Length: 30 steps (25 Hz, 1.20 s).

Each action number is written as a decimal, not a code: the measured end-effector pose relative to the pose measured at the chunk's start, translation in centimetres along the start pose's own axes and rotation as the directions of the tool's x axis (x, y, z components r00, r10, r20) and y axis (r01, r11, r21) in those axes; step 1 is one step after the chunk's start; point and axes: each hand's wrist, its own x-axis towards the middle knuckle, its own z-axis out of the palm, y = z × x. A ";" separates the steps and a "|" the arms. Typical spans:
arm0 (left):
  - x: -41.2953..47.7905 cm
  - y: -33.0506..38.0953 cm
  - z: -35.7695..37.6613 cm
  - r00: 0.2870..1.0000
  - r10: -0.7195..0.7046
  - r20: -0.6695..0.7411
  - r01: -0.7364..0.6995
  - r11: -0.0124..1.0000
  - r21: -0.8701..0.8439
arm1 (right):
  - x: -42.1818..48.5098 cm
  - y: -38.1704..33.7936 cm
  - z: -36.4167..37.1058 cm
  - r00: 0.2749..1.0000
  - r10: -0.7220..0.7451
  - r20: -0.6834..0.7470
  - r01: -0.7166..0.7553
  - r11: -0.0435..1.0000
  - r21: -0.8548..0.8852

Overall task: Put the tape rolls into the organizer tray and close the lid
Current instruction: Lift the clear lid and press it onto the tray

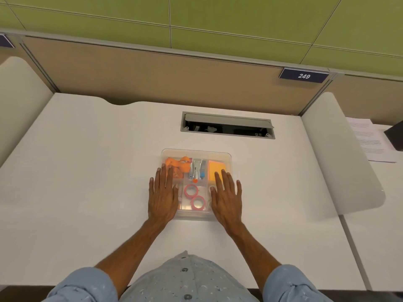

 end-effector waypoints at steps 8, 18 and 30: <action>-1.0 -0.2 2.0 0.999 -0.049 -0.010 0.049 0.998 0.049 | -0.2 -0.1 0.9 0.984 0.145 0.106 -0.145 0.989 -0.004; -1.7 0.4 1.5 0.991 -0.028 -0.131 0.034 0.999 0.042 | 0.0 0.1 1.0 0.969 0.149 0.198 -0.162 0.985 0.051; -0.1 0.4 0.4 0.997 -0.040 -0.067 0.038 0.999 -0.033 | 1.8 0.1 0.0 0.980 0.113 0.163 -0.119 0.992 0.028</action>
